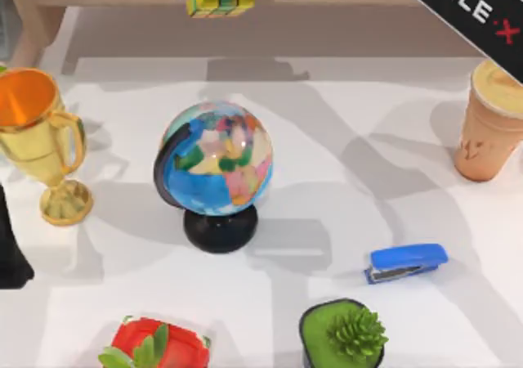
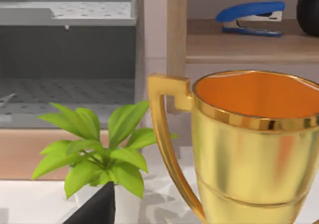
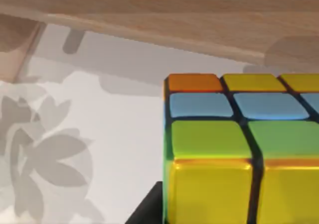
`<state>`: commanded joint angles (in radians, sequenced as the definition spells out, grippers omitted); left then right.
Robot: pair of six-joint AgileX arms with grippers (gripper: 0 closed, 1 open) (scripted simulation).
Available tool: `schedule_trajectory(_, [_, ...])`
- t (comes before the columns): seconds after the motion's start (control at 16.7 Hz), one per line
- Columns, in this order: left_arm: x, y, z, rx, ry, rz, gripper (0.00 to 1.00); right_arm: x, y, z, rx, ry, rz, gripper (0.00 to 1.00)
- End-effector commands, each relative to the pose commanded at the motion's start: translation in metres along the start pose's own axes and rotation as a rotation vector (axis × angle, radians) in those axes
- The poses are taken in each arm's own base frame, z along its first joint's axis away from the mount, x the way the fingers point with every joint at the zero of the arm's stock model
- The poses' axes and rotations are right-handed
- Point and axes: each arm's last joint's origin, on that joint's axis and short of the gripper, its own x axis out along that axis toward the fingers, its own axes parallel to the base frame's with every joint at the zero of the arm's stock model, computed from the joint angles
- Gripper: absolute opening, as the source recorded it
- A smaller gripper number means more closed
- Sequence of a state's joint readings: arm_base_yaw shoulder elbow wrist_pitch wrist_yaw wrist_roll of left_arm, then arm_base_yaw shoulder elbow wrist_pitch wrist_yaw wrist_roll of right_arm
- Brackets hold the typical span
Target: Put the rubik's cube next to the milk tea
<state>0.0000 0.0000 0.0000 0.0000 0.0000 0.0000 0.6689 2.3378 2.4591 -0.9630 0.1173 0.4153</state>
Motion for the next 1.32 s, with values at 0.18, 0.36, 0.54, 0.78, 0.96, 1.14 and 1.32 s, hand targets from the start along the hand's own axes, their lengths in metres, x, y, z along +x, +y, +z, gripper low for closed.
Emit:
schedule_trajectory(0.18, [0.0, 0.0, 0.0, 0.0, 0.0, 0.0, 1.0, 0.045, -0.056, -0.03, 0.093, 0.327, -0.118, 0.0])
schedule_trajectory(0.36, [0.0, 0.0, 0.0, 0.0, 0.0, 0.0, 1.0, 0.068, -0.108, -0.051, 0.179, 0.557, -0.221, 0.0])
schedule_trajectory(0.54, [0.0, 0.0, 0.0, 0.0, 0.0, 0.0, 1.0, 0.073, -0.139, -0.06, 0.224, 0.663, -0.275, 0.0])
schedule_trajectory(0.78, [0.0, 0.0, 0.0, 0.0, 0.0, 0.0, 1.0, 0.073, -0.146, -0.06, 0.232, 0.677, -0.285, 0.0])
schedule_trajectory(0.96, [0.0, 0.0, 0.0, 0.0, 0.0, 0.0, 1.0, 0.073, -0.144, -0.06, 0.229, 0.673, -0.284, 0.0])
schedule_trajectory(1.14, [0.0, 0.0, 0.0, 0.0, 0.0, 0.0, 1.0, 0.071, -0.141, -0.056, 0.211, 0.646, -0.269, 0.0])
schedule_trajectory(1.32, [0.0, 0.0, 0.0, 0.0, 0.0, 0.0, 1.0, 0.068, -0.14, -0.051, 0.198, 0.607, -0.25, 0.0])
